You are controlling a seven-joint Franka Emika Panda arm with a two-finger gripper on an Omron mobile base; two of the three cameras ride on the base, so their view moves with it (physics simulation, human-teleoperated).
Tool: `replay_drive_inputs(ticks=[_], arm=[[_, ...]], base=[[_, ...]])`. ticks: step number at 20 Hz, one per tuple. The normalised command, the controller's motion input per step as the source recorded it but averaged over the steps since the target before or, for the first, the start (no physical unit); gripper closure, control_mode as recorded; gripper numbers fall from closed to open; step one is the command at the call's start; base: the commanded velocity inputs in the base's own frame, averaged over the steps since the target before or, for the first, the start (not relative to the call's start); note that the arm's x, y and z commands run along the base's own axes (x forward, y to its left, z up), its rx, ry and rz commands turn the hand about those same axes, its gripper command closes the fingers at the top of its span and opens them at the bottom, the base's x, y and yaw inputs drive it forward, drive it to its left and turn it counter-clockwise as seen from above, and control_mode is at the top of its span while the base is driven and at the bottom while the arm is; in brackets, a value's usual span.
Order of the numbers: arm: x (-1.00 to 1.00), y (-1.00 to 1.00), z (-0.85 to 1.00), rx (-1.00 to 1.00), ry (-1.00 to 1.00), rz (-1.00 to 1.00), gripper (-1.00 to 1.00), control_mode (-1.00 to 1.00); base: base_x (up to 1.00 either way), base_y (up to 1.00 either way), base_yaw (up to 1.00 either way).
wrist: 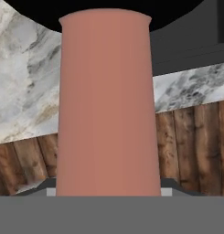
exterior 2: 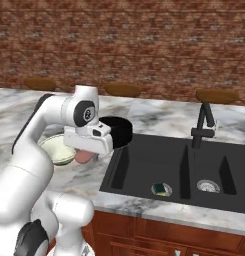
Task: Pick the saucepan and bowl and place them in the sink. Then turn on the water.
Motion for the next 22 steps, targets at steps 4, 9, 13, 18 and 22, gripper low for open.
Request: replay_drive_inputs(ticks=[4, 9, 13, 18, 22], arm=[[0.58, -0.25, -0.2, 0.0, 0.0, -0.17, 1.0, -1.0], [0.56, -0.07, -0.19, 0.0, 0.0, -0.29, 1.0, -1.0], [0.42, -0.18, -0.2, 0.0, 0.0, -0.3, 1.0, -1.0], [0.39, -0.14, -0.25, 0.0, 0.0, -0.25, 1.0, -1.0], [0.44, -0.03, -0.21, 0.0, 0.01, -0.15, 1.0, -1.0]], base=[[0.0, 0.0, 0.0], [0.0, 0.0, 0.0], [0.0, 0.0, 0.0], [0.0, 0.0, 0.0], [0.0, 0.0, 0.0]])
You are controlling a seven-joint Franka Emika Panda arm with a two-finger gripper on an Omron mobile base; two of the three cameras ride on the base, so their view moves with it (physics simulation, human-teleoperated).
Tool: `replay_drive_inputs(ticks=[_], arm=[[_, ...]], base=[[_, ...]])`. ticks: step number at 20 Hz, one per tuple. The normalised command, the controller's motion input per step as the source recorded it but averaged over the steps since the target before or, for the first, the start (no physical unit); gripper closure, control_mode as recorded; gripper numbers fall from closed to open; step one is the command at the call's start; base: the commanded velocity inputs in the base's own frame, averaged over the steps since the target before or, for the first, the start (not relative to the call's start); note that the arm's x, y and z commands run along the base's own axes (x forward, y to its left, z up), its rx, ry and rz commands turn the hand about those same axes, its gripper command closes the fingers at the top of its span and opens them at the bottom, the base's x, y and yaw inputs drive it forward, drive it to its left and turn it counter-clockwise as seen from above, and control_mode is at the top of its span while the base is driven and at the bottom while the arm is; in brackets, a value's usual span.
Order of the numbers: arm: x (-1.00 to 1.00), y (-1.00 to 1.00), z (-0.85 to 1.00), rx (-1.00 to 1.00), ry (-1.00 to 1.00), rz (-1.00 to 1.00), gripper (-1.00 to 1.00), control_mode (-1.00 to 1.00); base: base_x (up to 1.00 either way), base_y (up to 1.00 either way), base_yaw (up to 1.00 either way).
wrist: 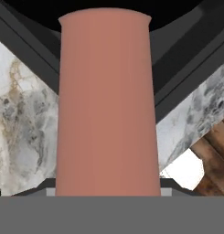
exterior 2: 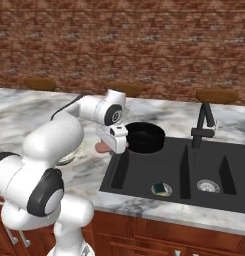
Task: Pick the saucepan and bowl and place them in the sink. Then turn on the water.
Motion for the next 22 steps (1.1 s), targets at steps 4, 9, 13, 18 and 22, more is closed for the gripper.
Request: replay_drive_inputs(ticks=[4, 9, 13, 18, 22], arm=[[0.32, -0.07, -0.18, 0.0, 0.04, -0.04, 1.0, -1.0], [0.22, -0.18, -0.17, 0.0, 0.06, -0.03, 1.0, -1.0], [0.26, -0.35, -0.33, 0.0, 0.01, 0.0, 1.0, -1.0], [0.26, -0.23, -0.36, 0.0, 0.0, 0.0, 1.0, -1.0], [0.33, -0.09, -0.45, 0.0, 0.0, 0.0, 1.0, -1.0]], base=[[0.0, 0.0, 0.0], [0.0, 0.0, 0.0], [0.0, 0.0, 0.0], [0.0, 0.0, 0.0], [0.0, 0.0, 0.0]])
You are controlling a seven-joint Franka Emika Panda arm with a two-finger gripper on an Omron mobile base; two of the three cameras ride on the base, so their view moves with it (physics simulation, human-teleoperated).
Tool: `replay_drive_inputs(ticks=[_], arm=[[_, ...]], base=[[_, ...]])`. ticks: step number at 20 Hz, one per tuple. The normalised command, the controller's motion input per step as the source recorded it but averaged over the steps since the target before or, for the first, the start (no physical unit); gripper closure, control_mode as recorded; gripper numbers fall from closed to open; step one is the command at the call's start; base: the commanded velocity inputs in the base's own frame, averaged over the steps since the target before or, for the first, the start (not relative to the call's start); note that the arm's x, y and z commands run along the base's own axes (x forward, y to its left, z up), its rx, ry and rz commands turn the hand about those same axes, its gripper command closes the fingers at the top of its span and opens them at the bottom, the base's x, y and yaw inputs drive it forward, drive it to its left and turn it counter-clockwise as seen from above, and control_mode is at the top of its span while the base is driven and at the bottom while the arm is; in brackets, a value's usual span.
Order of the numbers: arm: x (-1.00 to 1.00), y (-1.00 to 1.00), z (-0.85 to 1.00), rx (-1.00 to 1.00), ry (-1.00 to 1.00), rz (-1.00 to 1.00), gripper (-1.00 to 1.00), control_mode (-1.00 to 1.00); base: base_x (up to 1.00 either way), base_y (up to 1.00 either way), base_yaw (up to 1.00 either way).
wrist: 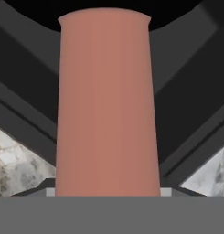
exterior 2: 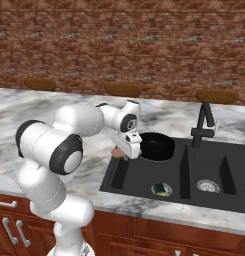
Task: Pick the saucepan and bowl and place them in the sink. Then turn on the water.
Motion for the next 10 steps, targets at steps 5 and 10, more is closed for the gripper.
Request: replay_drive_inputs(ticks=[5, 10], arm=[[0.35, -0.12, -0.34, 0.0, 0.0, 0.0, 1.0, -1.0], [0.31, -0.33, -0.3, 0.0, 0.0, 0.0, 1.0, -1.0]], base=[[0.0, 0.0, 0.0], [0.0, 0.0, 0.0]])
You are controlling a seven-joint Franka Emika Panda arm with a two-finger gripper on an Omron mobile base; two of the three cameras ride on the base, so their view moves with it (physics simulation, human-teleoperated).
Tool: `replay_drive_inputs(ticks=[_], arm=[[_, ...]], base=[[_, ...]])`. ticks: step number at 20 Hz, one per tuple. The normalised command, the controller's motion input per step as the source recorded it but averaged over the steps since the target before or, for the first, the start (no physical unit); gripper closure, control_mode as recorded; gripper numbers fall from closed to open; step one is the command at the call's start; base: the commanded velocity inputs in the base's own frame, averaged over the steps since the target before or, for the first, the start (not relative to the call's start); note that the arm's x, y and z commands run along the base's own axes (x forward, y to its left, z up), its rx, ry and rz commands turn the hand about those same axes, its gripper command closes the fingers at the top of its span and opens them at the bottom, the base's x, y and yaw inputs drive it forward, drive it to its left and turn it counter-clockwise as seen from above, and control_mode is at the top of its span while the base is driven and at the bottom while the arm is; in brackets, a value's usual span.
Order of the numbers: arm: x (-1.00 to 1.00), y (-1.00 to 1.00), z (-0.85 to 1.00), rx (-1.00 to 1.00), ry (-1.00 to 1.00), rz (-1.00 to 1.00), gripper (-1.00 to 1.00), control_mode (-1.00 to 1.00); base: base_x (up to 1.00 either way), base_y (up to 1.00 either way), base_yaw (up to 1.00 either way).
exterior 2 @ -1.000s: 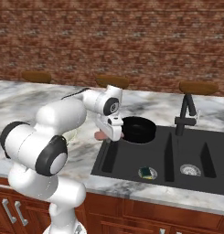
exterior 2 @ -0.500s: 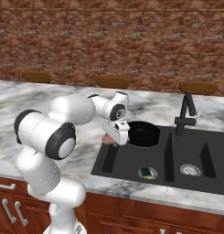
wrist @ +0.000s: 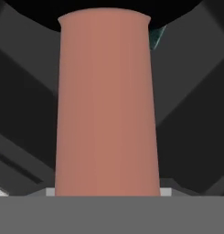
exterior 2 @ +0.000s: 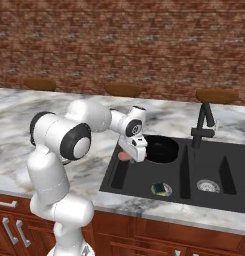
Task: Pick the saucepan and bowl and place them in the sink. Then turn on the water.
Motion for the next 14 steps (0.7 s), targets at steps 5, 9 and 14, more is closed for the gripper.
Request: replay_drive_inputs(ticks=[5, 9, 14], arm=[[0.25, -0.27, -0.36, 0.0, 0.0, 0.0, 1.0, -1.0], [0.24, -0.08, -0.33, 0.0, 0.05, 0.0, 1.0, -1.0], [0.24, 0.0, -0.38, 0.0, 0.05, 0.0, 1.0, -1.0]], base=[[0.0, 0.0, 0.0], [0.0, 0.0, 0.0], [0.0, 0.0, 0.0]])
